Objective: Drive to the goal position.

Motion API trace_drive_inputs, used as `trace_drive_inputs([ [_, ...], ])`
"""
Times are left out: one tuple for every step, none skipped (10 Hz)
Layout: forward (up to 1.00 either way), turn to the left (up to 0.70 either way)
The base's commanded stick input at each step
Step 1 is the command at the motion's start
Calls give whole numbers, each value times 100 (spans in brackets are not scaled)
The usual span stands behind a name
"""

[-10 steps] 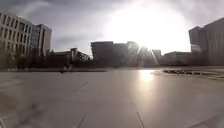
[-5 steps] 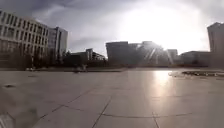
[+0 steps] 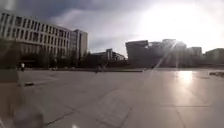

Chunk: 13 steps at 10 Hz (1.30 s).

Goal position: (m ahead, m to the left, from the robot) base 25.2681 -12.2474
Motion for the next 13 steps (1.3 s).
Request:
trace_drive_inputs([
  [70, -12],
  [70, -35],
  [70, -35],
  [70, -35],
  [70, -35],
  [70, -35],
  [70, -35],
  [70, -35],
  [70, -35],
  [70, -35],
  [70, -35],
  [70, -2],
  [70, 0],
])
